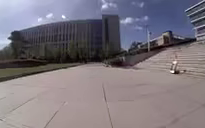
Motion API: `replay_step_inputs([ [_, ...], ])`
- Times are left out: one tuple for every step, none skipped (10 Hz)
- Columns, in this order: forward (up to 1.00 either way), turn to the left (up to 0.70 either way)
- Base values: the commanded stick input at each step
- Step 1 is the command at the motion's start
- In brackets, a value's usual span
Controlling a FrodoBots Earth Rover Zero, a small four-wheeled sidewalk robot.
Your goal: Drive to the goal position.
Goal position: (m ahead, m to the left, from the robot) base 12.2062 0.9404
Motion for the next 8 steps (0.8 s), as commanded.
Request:
replay_step_inputs([
  [0.70, 0.00],
  [0.70, 0.00],
  [0.70, 0.00],
  [0.70, 0.00],
  [0.70, 0.00],
  [0.70, 0.00],
  [0.70, 0.00],
  [0.70, 0.00],
])
